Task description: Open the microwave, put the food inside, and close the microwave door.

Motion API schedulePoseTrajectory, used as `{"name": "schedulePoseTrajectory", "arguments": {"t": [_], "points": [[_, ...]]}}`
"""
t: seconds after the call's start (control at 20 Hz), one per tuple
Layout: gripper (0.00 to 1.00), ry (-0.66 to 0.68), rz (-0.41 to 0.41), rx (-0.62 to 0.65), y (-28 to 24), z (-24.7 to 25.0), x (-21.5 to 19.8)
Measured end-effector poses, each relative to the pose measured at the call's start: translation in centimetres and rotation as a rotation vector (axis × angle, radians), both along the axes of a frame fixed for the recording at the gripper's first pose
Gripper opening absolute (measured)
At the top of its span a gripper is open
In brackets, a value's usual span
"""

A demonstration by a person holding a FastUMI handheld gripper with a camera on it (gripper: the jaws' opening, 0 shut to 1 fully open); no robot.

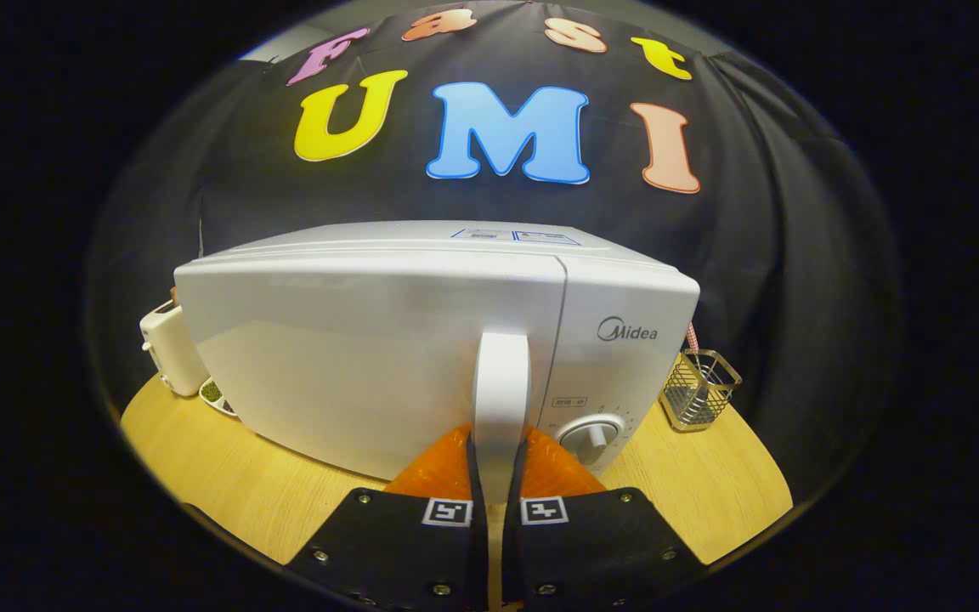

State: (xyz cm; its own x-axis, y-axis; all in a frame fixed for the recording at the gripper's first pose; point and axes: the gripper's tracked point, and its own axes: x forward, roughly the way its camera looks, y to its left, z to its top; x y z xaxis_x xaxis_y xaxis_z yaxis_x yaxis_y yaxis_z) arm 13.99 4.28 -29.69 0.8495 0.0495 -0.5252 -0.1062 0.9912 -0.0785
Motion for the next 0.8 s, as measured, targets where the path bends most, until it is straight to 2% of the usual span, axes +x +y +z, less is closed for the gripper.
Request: {"name": "schedulePoseTrajectory", "arguments": {"t": [0.8], "points": [[0.07, 0.021, 0.084, -0.116, 0.08, 0.25, -0.13]]}}
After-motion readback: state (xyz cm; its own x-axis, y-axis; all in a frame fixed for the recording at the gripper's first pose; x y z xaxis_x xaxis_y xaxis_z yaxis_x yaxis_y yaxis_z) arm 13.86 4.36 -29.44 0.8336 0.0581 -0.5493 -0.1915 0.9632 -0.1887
